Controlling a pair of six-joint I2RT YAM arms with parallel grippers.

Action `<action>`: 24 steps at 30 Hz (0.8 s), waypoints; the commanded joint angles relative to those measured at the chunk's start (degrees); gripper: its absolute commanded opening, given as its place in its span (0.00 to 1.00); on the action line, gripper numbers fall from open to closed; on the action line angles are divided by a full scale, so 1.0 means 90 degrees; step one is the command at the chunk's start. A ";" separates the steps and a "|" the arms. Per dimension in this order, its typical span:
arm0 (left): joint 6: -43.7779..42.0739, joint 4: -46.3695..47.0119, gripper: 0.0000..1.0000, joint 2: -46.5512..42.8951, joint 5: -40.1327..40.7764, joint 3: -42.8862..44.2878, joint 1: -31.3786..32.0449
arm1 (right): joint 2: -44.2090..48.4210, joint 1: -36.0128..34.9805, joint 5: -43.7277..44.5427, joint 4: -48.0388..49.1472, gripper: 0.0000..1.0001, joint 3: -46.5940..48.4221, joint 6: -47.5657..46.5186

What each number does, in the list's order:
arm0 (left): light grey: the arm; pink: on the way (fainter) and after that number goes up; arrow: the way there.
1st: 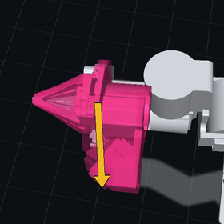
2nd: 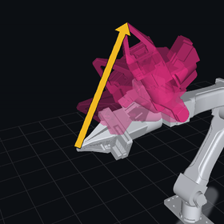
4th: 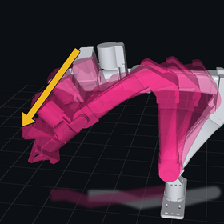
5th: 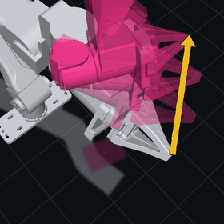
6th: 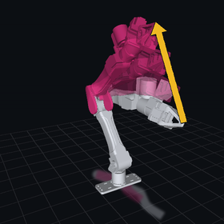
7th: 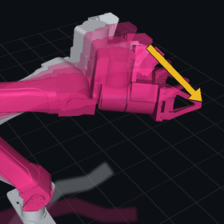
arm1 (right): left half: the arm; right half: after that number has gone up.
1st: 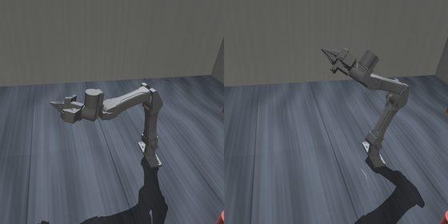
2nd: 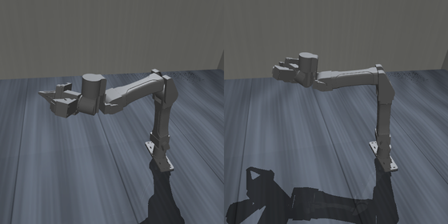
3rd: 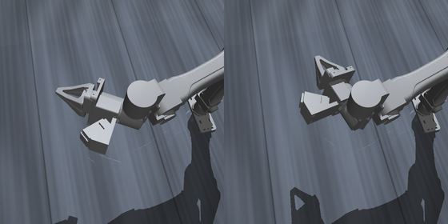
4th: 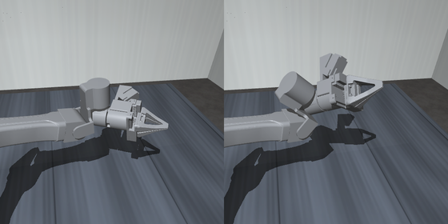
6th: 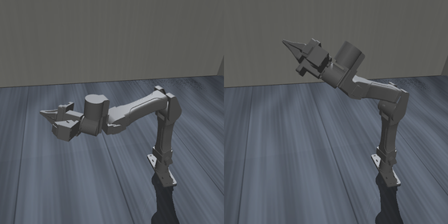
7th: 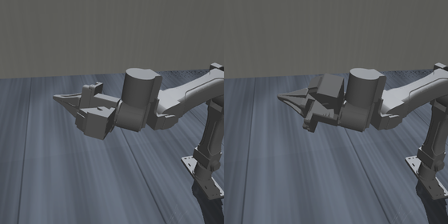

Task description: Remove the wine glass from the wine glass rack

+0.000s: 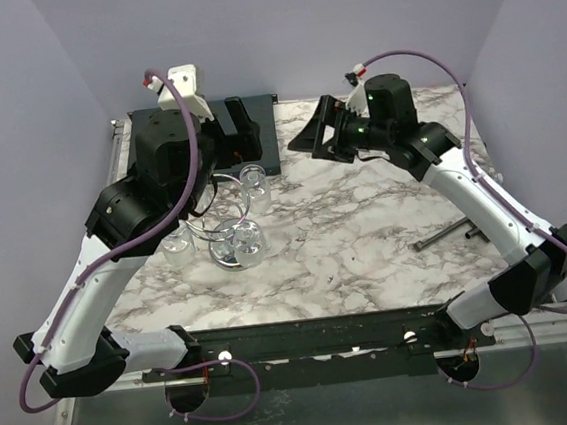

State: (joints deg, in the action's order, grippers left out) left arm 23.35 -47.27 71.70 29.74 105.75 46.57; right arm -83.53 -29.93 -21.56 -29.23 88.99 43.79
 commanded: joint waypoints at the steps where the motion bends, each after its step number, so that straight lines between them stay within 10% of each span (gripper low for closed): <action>1: 0.0049 0.0020 0.99 -0.0259 -0.0024 -0.0099 -0.0019 | -0.0288 -0.0421 0.0063 0.0531 0.86 -0.0116 0.0289; 24: 0.0248 0.0020 0.99 -0.0480 0.0016 -0.0224 -0.0023 | -0.1665 -0.0761 -0.0411 0.1473 0.58 -0.0219 0.0965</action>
State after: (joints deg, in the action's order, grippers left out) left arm 24.88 -47.27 67.94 29.76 104.07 46.57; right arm -97.12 -36.47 -23.49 -18.85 87.55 51.29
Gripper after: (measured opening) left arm 0.986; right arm 0.614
